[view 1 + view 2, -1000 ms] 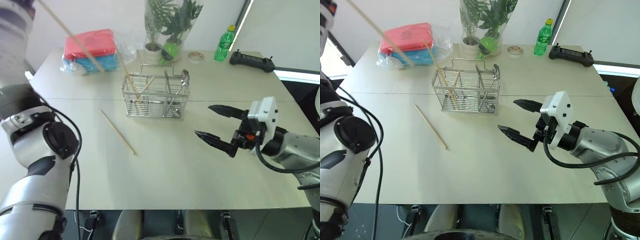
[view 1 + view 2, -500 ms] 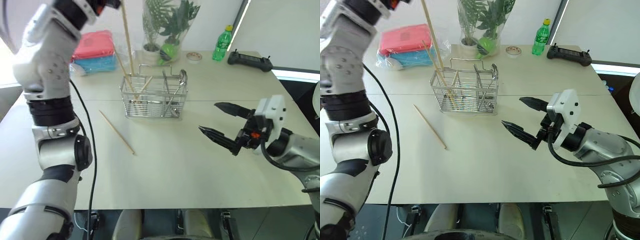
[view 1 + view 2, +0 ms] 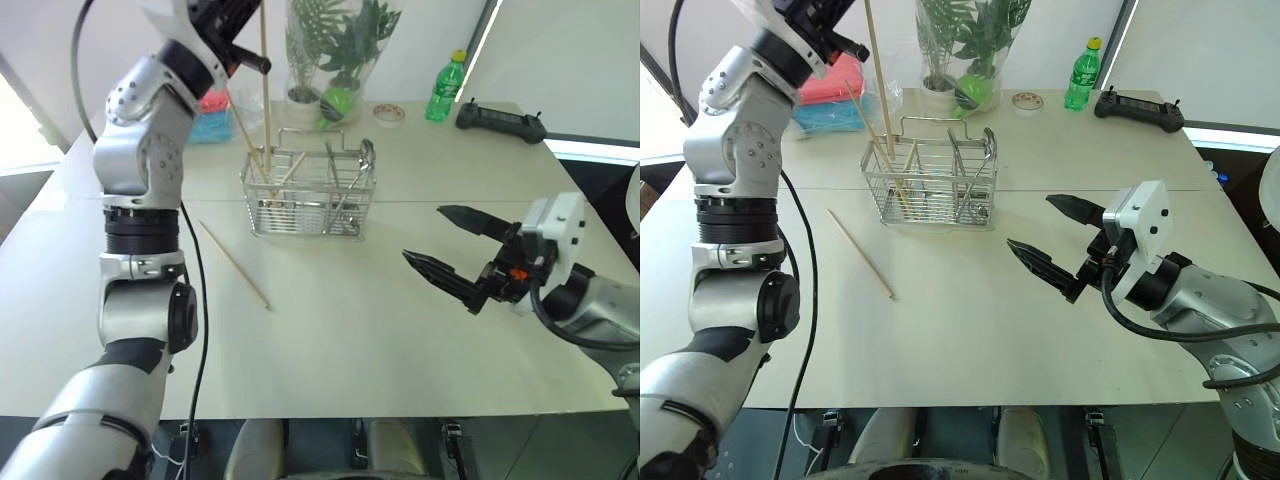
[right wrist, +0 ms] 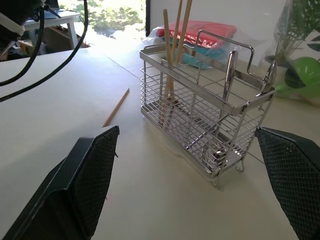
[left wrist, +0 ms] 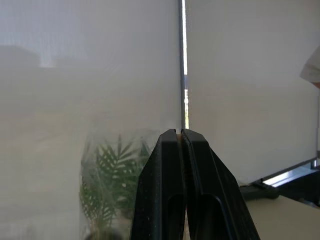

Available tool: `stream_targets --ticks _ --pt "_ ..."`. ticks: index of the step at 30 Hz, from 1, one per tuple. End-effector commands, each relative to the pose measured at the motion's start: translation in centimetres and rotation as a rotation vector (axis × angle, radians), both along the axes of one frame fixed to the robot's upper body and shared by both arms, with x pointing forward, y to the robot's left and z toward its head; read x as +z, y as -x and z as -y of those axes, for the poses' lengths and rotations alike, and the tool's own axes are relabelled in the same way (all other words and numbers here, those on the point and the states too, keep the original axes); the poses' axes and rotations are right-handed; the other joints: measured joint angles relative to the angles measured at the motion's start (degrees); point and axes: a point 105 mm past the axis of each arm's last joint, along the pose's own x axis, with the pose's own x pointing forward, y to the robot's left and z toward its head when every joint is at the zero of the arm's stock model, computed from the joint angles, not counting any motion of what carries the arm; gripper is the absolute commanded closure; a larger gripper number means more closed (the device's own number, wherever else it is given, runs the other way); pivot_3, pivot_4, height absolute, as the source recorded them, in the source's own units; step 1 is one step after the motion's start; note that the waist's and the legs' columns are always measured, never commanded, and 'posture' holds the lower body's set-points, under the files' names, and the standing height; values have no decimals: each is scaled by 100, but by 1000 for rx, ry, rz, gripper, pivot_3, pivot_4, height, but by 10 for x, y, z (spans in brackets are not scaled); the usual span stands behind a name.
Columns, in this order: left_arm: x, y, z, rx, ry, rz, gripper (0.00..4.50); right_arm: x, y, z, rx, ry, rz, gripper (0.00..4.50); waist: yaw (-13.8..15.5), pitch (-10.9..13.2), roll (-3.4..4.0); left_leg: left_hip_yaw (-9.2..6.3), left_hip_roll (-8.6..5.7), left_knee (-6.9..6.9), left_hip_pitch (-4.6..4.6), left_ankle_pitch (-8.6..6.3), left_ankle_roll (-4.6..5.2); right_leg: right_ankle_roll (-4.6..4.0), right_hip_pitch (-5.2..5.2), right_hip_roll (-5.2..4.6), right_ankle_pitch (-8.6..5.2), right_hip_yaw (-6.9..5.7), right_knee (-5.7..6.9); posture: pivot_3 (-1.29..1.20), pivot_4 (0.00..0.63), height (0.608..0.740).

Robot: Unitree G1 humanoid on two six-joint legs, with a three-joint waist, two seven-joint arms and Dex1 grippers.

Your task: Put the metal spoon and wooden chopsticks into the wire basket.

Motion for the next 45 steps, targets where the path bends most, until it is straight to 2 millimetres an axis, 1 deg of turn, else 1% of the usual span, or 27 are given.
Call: stream_targets --ticks 1,4,5,6,7,9,11,13,16,19,22,25,26,28,30,32,34,36,37,39,40,41,42,44,45 --pt "3 6 -1 -2 9 21 4487 11 5 -2 9 9 52 0 0 0 0 0 0 -1 0 0 0 6 0 0 3 0 0 0 150 703" --pt "-6 4 -2 8 29 -10 4487 12 4 -2 10 5 53 0 0 0 0 -1 0 -2 0 0 1 7 0 0 4 0 0 0 150 703" --pt "-8 3 -2 4 41 -19 3879 12 4 -2 12 4 54 0 1 0 0 -1 0 -1 0 -1 1 7 0 0 4 0 0 0 150 703" --pt "-9 4 -2 1 49 -25 3575 12 4 -2 13 4 54 0 4 0 0 -1 0 -1 0 -1 1 7 0 0 4 0 0 0 150 703" --pt "-9 5 -1 -1 53 -24 2930 12 4 -3 14 3 54 0 4 0 0 -1 0 0 0 -1 1 6 0 0 4 0 1 0 150 703" --pt "-8 7 -1 -6 67 -26 2095 11 3 -3 15 2 52 0 1 0 0 -1 0 1 0 -1 1 6 0 0 4 0 0 0 150 703" --pt "-5 10 -2 -7 73 -26 1165 11 2 -3 17 1 51 0 1 0 0 -1 0 1 0 -1 1 6 0 0 4 0 0 0 150 703" --pt "-2 13 -3 -11 74 -30 100 10 1 -2 18 5 50 0 1 0 0 -1 0 0 0 -1 1 6 0 0 4 0 1 0 150 703" --pt "7 16 -7 -7 78 -33 100 9 0 -1 20 17 46 0 -1 0 1 -1 0 0 1 -1 1 6 0 0 4 0 2 0 150 703" --pt "23 18 -21 17 102 -57 100 7 -2 0 25 23 40 0 -10 0 0 -1 0 2 1 0 1 6 0 1 3 0 3 0 150 703" --pt "39 21 -43 61 142 -90 100 2 -2 -1 40 38 28 0 -14 0 0 -2 0 0 2 0 1 7 0 1 3 0 4 0 150 703" --pt "56 31 -73 85 246 -132 100 -4 -1 0 43 47 12 0 -23 0 2 -2 0 -2 3 -1 1 11 -1 1 4 0 5 0 150 703" --pt "60 34 -83 94 289 -151 100 -6 0 0 47 51 7 0 -25 0 2 -2 0 -4 5 -1 2 12 -1 1 3 0 5 0 150 703" --pt "61 39 -104 127 360 -206 100 -13 2 -1 62 76 -3 0 -30 0 2 -3 1 -5 5 -1 2 16 -1 1 3 0 7 0 150 703" --pt "49 39 -122 198 382 -287 100 -19 5 -3 84 96 -15 0 -51 0 2 -3 1 -6 8 -1 2 18 0 1 3 0 9 0 150 703" --pt "22 33 -140 352 346 -413 100 -25 8 -4 108 119 -26 0 -59 0 2 -4 1 -4 10 -1 1 32 1 1 -6 0 12 0 150 703" --pt "-12 27 -156 498 340 -568 100 -31 11 -7 140 137 -44 0 -55 1 4 -4 1 -2 25 -1 0 35 16 1 -9 0 12 0 150 703" --pt "-46 25 -171 640 366 -719 100 -34 12 -9 158 140 -47 0 -33 4 -1 -4 1 -3 60 -2 0 37 49 1 -12 0 10 0 150 703" --pt "-65 25 -173 696 364 -799 100 -34 11 -9 157 137 -46 0 -20 4 -2 -4 1 -5 77 -2 -1 28 65 1 -18 0 8 0 150 703" --pt "-93 28 -175 800 357 -888 100 -33 9 -9 156 128 -44 0 3 7 -8 -5 2 -3 82 -2 -2 18 72 1 -24 0 8 0 150 703" --pt "-111 31 -174 853 370 -948 100 -33 8 -10 158 125 -43 0 5 7 -10 -6 2 -2 80 -2 -2 18 71 1 -23 0 8 0 150 703" --pt "-123 33 -173 889 384 -988 100 -32 8 -11 159 124 -43 0 10 9 -13 -5 2 -2 80 -2 -3 18 72 0 -22 1 6 0 150 703" --pt "-137 36 -170 931 382 -1034 100 -32 7 -12 163 121 -41 0 12 11 -17 -5 1 -2 76 -2 -4 20 71 -1 -20 1 5 0 150 703" --pt "-154 37 -164 970 414 -1104 100 -31 7 -14 170 110 -40 0 7 17 -27 -5 0 -6 73 -2 -5 27 68 -1 -7 1 4 0 150 703" --pt "-171 37 -156 989 453 -1188 100 -30 7 -16 174 99 -41 0 7 17 -27 -5 0 -9 71 -2 -6 26 63 0 -5 0 4 0 150 703"
